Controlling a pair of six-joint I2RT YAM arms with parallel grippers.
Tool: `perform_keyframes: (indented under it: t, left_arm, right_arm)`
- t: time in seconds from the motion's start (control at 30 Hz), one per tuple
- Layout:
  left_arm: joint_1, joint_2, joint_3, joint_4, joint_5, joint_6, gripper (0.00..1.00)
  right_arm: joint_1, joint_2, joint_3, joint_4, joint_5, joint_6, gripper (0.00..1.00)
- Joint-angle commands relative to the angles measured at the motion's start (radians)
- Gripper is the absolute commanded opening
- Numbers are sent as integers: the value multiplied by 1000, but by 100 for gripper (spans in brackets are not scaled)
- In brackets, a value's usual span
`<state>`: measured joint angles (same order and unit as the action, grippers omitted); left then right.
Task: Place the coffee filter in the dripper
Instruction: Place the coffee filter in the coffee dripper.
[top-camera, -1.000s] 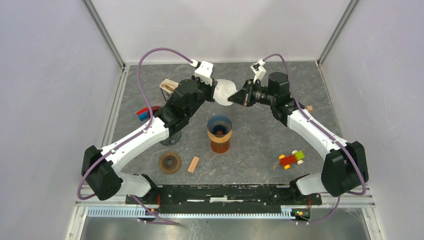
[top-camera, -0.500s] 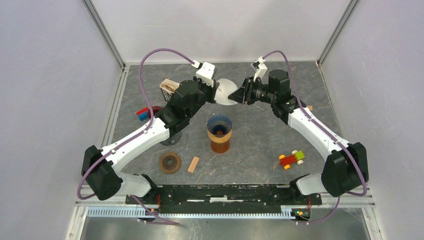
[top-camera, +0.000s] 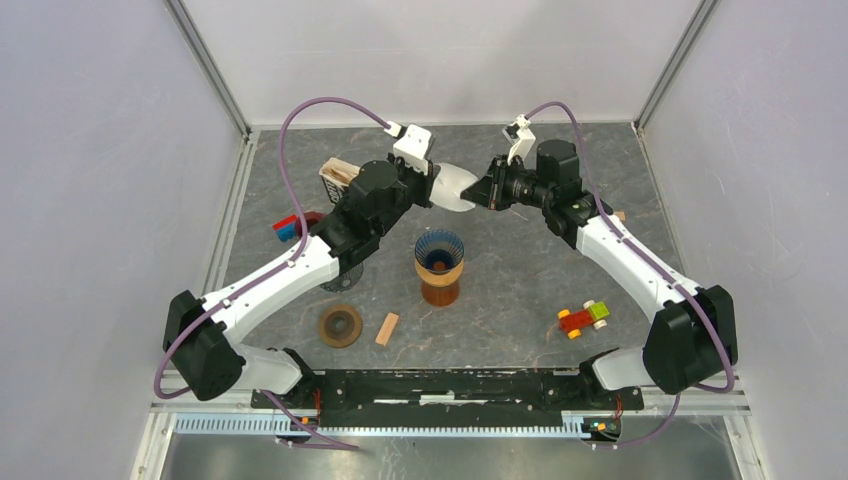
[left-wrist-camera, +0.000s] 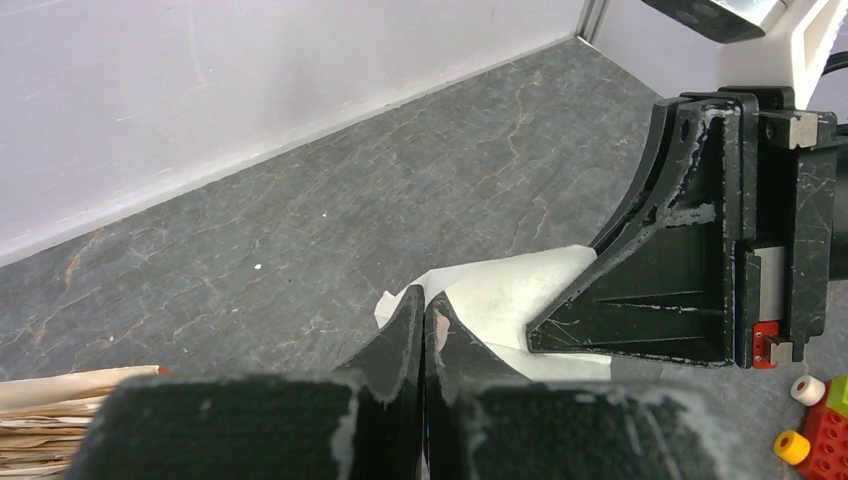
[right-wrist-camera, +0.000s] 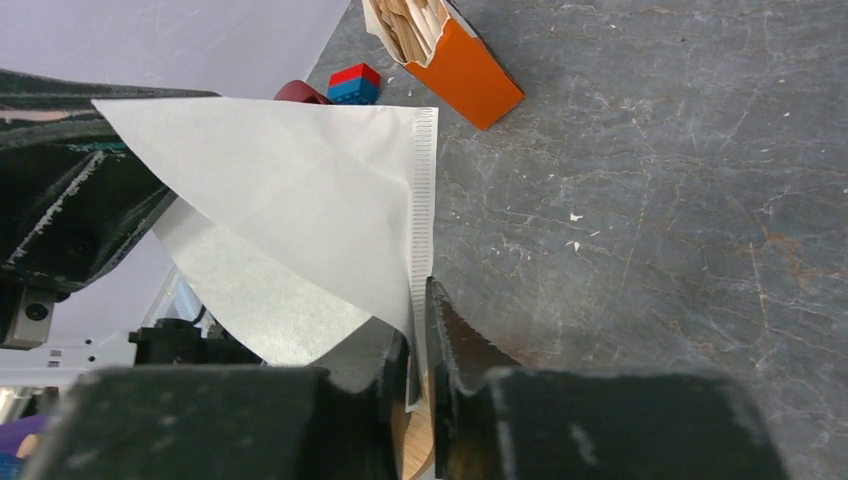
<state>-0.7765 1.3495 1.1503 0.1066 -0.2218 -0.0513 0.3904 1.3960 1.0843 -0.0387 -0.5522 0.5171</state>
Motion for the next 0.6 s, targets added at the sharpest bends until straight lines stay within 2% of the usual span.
perform_keyframes:
  t: [0.0, 0.17, 0.43, 0.57]
  left_arm:
    - [-5, -4, -6, 42, 20, 8, 2]
    - [-12, 0, -36, 59, 49, 33, 2]
    - [-18, 13, -28, 59, 50, 39, 2]
    - [-17, 12, -10, 58, -28, 44, 2]
  right_arm:
    - [-3, -31, 51, 20, 5, -4, 11]
    - [-1, -26, 86, -20, 34, -36, 0]
    - [15, -36, 127, -85, 96, -96, 0]
    - [20, -45, 125, -98, 106, -133, 0]
